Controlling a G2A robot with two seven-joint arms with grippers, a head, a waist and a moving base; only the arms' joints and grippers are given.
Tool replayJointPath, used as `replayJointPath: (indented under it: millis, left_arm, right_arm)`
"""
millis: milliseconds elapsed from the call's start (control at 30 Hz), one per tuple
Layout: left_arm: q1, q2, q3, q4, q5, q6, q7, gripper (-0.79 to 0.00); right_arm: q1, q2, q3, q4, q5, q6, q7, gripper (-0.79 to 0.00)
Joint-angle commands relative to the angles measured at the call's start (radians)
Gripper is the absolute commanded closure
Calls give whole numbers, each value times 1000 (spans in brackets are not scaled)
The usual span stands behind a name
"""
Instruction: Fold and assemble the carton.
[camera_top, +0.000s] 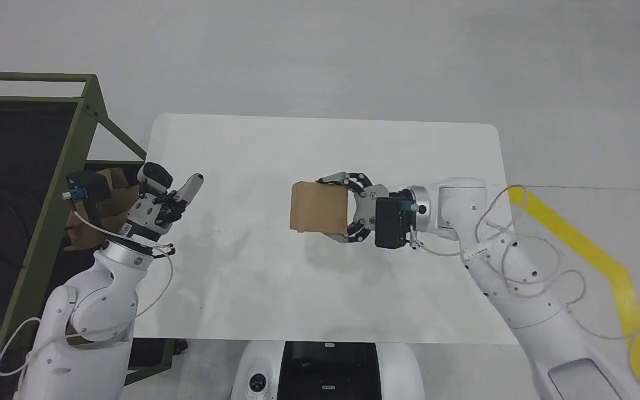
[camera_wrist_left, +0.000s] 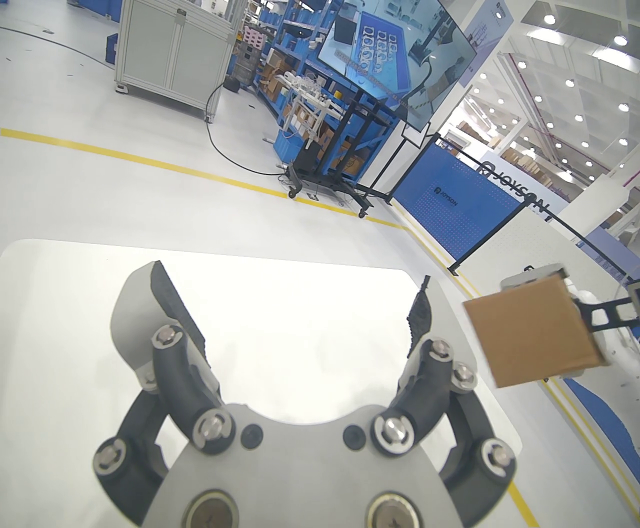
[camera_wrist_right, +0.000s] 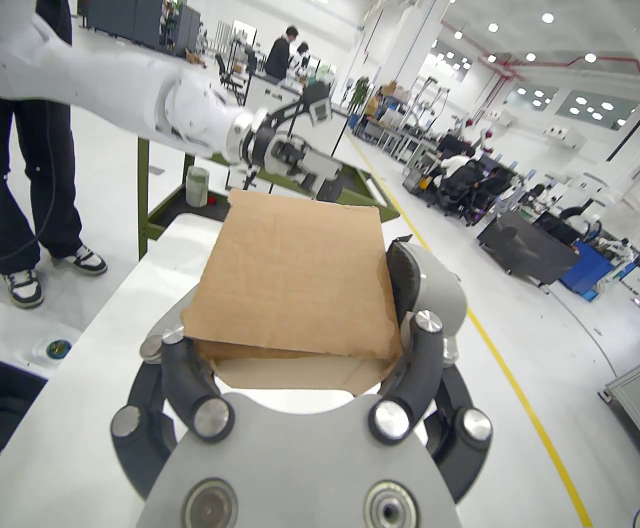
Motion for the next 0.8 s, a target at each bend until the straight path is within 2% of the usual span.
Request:
replayJointPath:
  millis: [0,167,400,767]
  left_arm:
    - [0,0,0,0,0,0,0,-785]
    - [0,0,0,0,0,0,0,-785]
    - [0,0,0,0,0,0,0,-785]
    - [0,0,0,0,0,0,0,-785]
  right_arm:
    - [14,-8,-41,59,-13,8,-19,0]
    - [63,-39,-149,231,-41,49,-41,0]
    - [149,-106,-285,476,-43,123,-72,0]
    - [227,-191,-402,713,-57,204,-144,0]
